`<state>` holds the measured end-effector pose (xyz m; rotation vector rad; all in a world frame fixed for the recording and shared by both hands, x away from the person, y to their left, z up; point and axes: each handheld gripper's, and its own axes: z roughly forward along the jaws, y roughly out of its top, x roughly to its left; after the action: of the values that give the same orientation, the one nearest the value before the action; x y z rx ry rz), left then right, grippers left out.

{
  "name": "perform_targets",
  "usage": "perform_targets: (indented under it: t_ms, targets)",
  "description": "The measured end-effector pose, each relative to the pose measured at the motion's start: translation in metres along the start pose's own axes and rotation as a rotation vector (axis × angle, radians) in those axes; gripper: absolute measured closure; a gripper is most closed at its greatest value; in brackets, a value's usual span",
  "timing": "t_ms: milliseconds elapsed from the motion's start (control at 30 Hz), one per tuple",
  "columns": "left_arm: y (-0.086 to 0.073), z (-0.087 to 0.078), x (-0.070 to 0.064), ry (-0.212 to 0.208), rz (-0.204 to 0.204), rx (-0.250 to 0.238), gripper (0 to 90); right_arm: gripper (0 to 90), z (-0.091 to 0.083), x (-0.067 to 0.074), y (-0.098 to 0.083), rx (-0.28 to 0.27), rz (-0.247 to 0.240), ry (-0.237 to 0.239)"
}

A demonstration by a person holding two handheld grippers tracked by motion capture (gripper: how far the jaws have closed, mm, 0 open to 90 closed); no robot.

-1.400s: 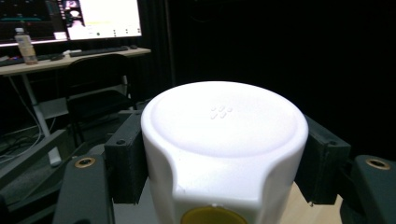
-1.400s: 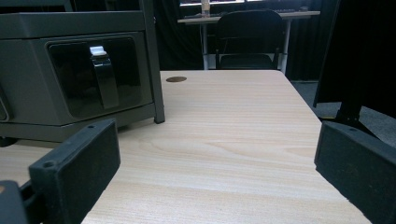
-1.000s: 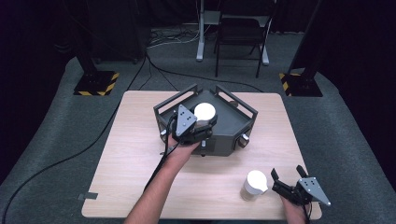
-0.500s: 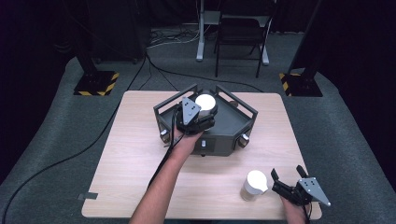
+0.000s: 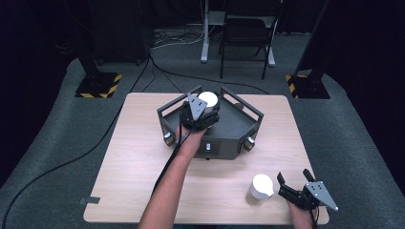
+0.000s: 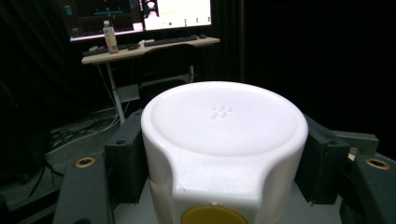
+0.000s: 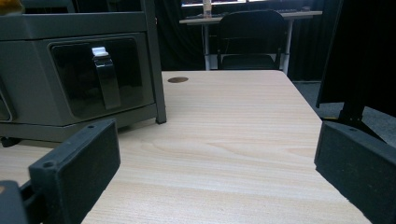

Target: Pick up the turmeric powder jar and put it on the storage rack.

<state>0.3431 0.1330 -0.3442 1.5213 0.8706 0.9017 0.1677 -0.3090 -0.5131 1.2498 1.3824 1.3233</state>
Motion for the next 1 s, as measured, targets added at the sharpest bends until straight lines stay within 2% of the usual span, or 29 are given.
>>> perform_targets:
  t_ms: [200,367,633,900,1000]
  targets:
    - [-0.001,0.007,0.000,0.014,-0.030,0.019,30.8,0.0,-0.001,-0.001,0.000,0.000,0.006,0.002]
    - [-0.001,0.011,-0.001,0.019,-0.036,0.036,30.8,0.0,-0.001,-0.002,0.000,0.000,0.004,0.009]
    - [-0.003,0.015,0.005,0.021,-0.088,0.055,30.8,0.0,-0.001,-0.003,0.000,0.002,0.009,0.009]
    - [0.004,0.019,0.005,0.025,-0.093,0.081,30.4,0.0,0.000,-0.004,0.001,0.007,0.014,0.011]
    - [0.004,0.018,0.003,0.027,-0.078,0.083,30.3,0.0,-0.001,-0.003,0.001,0.006,0.014,0.010]
